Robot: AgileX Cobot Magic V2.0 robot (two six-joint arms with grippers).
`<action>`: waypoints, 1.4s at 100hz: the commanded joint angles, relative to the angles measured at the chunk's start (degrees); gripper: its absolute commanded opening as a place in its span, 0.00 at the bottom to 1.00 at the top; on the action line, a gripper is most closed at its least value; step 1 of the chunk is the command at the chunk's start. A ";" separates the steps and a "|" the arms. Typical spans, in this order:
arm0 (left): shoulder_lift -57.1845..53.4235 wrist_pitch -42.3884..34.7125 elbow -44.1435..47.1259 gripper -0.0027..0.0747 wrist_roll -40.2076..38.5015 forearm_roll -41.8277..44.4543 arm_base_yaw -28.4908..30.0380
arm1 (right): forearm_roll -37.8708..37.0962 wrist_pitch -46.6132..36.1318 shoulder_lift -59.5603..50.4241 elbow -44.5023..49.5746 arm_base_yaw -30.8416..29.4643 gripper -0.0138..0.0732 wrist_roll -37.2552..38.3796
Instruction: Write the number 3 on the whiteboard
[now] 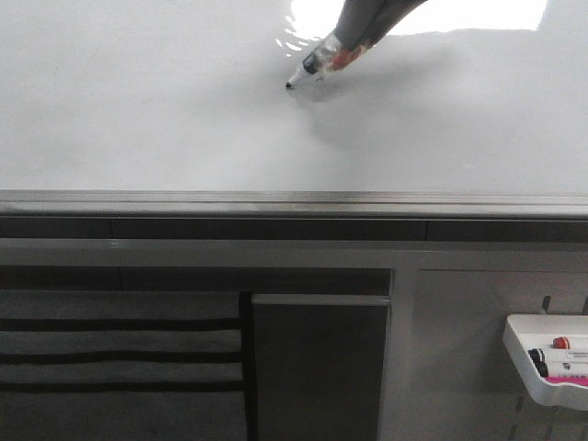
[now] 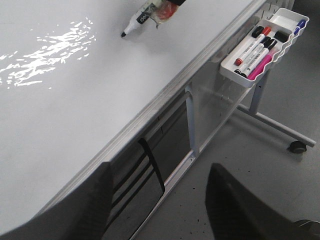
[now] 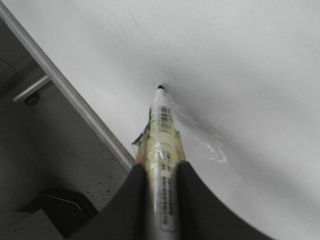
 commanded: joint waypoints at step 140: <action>-0.38 -3.09 -1.53 0.53 -0.61 -2.55 0.11 | 14.50 4.48 -13.77 8.37 7.47 0.18 -16.15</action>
